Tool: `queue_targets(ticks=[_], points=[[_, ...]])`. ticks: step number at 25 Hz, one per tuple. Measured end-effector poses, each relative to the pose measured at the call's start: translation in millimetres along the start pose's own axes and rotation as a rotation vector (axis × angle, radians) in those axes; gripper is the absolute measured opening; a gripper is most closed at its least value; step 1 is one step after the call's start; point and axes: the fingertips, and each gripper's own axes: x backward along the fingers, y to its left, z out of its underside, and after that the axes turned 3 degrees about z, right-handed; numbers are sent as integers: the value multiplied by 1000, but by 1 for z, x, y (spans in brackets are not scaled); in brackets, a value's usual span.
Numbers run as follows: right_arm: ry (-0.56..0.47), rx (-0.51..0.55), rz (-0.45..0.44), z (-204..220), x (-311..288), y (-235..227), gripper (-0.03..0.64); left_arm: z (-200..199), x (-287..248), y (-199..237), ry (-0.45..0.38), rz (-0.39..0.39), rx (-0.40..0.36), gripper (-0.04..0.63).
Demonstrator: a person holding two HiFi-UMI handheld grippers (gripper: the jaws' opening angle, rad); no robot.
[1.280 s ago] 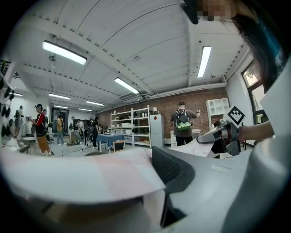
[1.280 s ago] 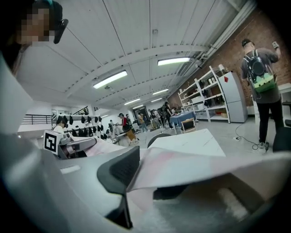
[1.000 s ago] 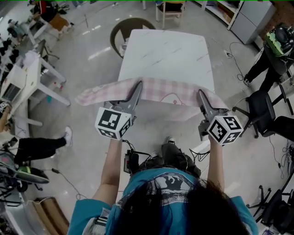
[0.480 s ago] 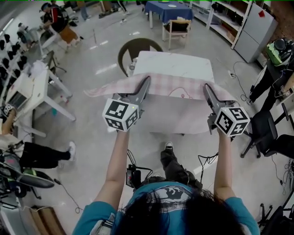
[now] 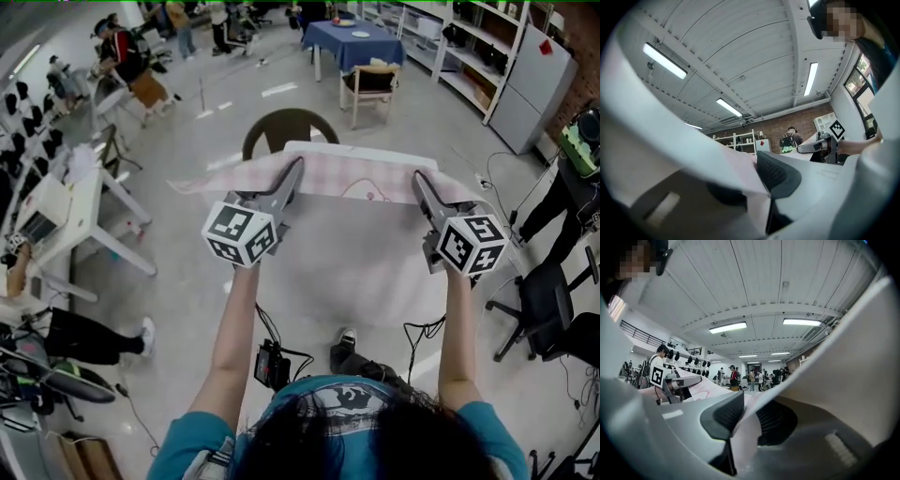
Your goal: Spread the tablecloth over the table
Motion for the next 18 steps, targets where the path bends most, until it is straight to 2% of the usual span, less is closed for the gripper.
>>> queue_targets(ticks=[4,9,14,18], points=[[0,15,-14,-11,-44,-38,83,1,-48,30,-28,-4,24,86],[16,5,-36,-30,-120,-102,83,1,-130,81,-1,-22,40,87],[9,-8,-26,-10,-150,-133,83,27,-168,101,41,1,43,91],[-7,-8,-14,-22,-190,-151,83,25,-199,136,40,20,56,91]])
